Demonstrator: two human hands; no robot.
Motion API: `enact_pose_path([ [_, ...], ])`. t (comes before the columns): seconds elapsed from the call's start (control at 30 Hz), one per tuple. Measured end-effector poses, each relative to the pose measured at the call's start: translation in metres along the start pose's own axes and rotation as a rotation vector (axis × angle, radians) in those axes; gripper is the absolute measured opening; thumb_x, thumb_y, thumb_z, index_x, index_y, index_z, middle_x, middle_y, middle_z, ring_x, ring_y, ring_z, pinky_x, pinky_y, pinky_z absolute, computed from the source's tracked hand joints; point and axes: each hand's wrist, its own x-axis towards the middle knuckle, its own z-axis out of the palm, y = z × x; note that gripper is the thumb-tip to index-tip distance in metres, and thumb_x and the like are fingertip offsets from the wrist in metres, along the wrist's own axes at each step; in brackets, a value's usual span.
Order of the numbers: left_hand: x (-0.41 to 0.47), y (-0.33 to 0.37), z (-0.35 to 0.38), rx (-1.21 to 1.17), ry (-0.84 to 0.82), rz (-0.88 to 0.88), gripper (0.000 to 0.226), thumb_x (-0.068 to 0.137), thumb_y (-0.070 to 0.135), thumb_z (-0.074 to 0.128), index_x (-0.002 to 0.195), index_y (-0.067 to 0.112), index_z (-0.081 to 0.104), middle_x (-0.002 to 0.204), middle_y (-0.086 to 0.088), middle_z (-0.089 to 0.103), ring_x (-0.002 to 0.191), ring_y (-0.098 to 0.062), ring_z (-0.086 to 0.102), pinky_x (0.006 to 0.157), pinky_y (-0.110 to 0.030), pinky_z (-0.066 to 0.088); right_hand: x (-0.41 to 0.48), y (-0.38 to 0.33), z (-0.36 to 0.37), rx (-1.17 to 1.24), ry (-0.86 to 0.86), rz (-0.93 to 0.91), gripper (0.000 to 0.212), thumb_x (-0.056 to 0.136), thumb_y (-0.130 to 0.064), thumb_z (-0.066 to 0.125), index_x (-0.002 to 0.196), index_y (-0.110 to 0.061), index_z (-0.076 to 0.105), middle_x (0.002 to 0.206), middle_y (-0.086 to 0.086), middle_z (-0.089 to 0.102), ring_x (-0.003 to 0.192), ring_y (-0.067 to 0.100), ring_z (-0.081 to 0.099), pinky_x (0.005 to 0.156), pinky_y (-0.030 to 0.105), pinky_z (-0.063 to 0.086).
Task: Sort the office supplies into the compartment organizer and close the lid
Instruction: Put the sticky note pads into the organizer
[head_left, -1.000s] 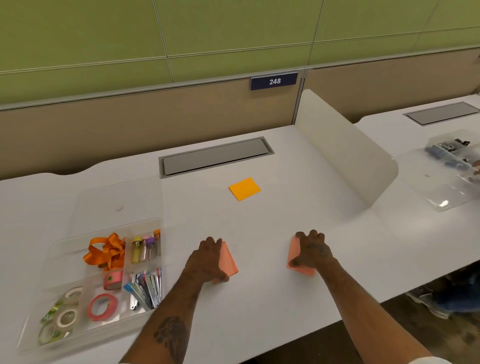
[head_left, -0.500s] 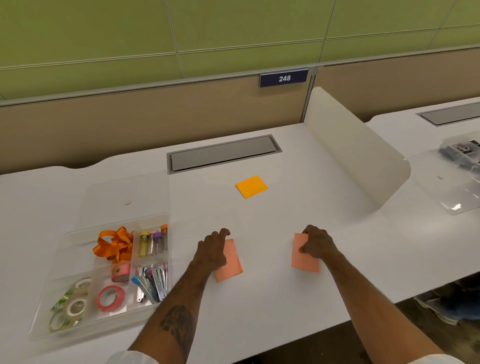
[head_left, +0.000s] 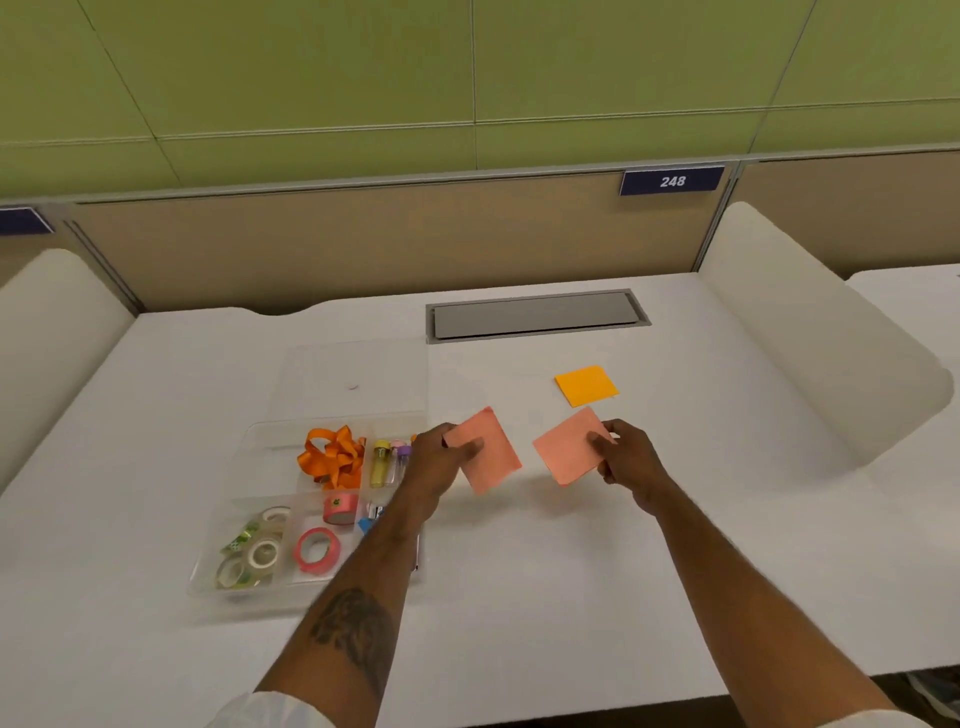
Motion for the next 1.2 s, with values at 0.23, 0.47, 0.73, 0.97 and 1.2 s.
enact_pose_path([
  [0.23, 0.002, -0.003, -0.105, -0.305, 0.145, -0.048, 0.037, 0.090, 0.038, 0.066, 0.116, 0.011, 0.065, 0.106, -0.007, 0.072, 0.095, -0.027, 0.069, 0.079, -0.043, 0.060, -0.010, -0.049, 0.100, 0.060, -0.111, -0.123, 0.029, 0.098, -0.010, 0.049, 0.126, -0.013, 0.058, 0.084, 0.010, 0.061, 0.064, 0.020, 0.056, 0.063, 0.035, 0.050],
  [0.47, 0.005, -0.017, -0.237, -0.292, 0.307, -0.014, 0.035, 0.099, 0.044, 0.049, 0.122, 0.018, 0.051, 0.129, -0.011, 0.058, 0.116, -0.031, 0.058, 0.101, -0.054, 0.047, -0.024, -0.090, 0.223, -0.048, -0.065, -0.196, 0.024, 0.095, -0.015, 0.055, 0.115, -0.010, 0.066, 0.086, 0.008, 0.066, 0.070, 0.017, 0.057, 0.057, 0.027, 0.045],
  [0.73, 0.001, -0.042, -0.331, -0.308, 0.336, -0.009, 0.028, 0.097, 0.046, 0.052, 0.112, 0.022, 0.055, 0.122, -0.008, 0.062, 0.113, -0.029, 0.061, 0.100, -0.052, 0.049, -0.033, -0.122, 0.343, -0.253, -0.138, -0.345, 0.022, 0.098, -0.017, 0.050, 0.112, -0.017, 0.067, 0.086, 0.000, 0.066, 0.059, 0.008, 0.060, 0.054, 0.019, 0.045],
  [0.97, 0.002, -0.055, -0.361, -0.294, 0.336, -0.021, 0.035, 0.097, 0.046, 0.051, 0.120, 0.020, 0.054, 0.125, -0.006, 0.061, 0.113, -0.027, 0.060, 0.101, -0.050, 0.049, -0.029, -0.123, 0.396, -0.428, -0.214, -0.414, 0.025, 0.095, -0.007, 0.050, 0.109, -0.013, 0.069, 0.098, 0.008, 0.070, 0.063, 0.016, 0.063, 0.065, 0.029, 0.053],
  [1.2, 0.004, -0.064, -0.372, -0.267, 0.316, -0.024, 0.026, 0.099, 0.041, 0.051, 0.117, 0.022, 0.057, 0.119, -0.004, 0.065, 0.110, -0.026, 0.062, 0.098, -0.049, 0.051, -0.023, -0.112, 0.419, -0.765, -0.328, -0.472, 0.026, 0.092, -0.012, 0.054, 0.112, -0.014, 0.071, 0.115, 0.008, 0.069, 0.102, 0.024, 0.064, 0.090, 0.033, 0.051],
])
